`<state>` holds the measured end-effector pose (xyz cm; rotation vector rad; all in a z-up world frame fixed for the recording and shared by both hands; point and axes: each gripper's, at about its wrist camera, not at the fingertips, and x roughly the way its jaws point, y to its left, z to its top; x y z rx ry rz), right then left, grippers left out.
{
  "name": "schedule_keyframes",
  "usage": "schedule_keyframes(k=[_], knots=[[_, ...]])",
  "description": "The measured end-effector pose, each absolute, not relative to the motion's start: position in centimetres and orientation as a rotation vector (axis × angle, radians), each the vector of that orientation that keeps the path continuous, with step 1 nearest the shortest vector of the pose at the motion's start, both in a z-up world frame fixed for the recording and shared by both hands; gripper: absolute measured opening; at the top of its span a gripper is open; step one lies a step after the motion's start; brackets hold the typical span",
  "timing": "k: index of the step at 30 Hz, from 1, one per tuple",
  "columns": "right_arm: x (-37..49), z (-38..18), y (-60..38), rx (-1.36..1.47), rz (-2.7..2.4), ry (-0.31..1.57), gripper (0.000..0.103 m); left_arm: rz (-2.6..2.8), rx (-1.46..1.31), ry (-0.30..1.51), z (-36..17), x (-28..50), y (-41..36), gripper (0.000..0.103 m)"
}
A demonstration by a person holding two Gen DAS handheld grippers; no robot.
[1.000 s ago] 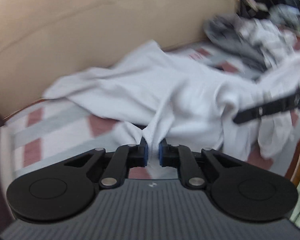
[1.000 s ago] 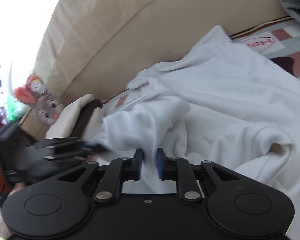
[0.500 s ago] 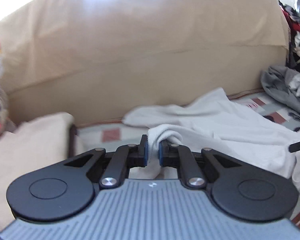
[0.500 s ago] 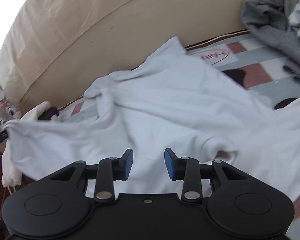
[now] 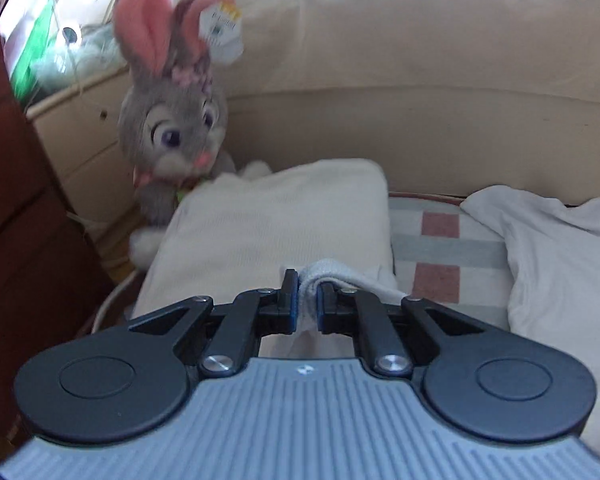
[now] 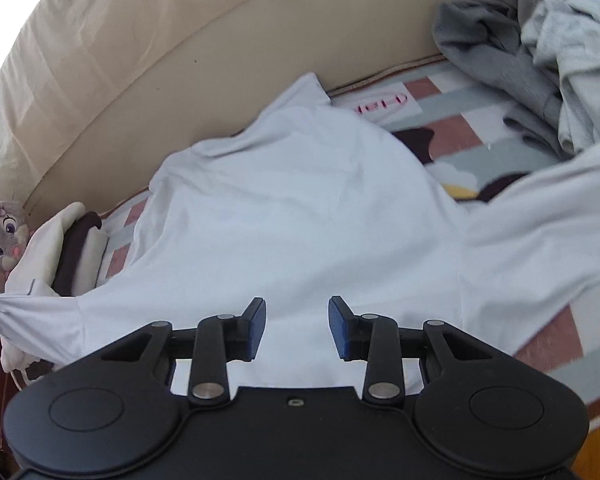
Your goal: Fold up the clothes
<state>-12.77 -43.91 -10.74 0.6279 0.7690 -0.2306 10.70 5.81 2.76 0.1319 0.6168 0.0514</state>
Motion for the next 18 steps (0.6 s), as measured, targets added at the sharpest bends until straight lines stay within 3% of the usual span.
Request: schedule_keyframes(k=[6,8,10,12,18], knots=[[-12.7,-11.9,-42.5,0.630,-0.241,0.820,0.041,0.042,0.110,0.619,3.0,11.7,4.9,0.019],[-12.4,-12.0,-41.5,0.606,-0.182,0.833,0.041,0.008,0.161,0.625,2.9,11.1,3.6,0.032],[-11.9,-11.8,-39.8,0.531,-0.111,0.860,0.041,-0.026,0.212,0.631,2.9,10.5,2.4,0.041],[-11.3,-11.7,-37.6,0.445,-0.014,0.890,0.048,-0.061,0.263,0.637,2.8,9.9,1.1,0.044],[-10.4,-12.7,-30.4,0.020,-0.002,0.954,0.053,-0.042,0.199,0.470,4.8,8.3,0.1,0.060]])
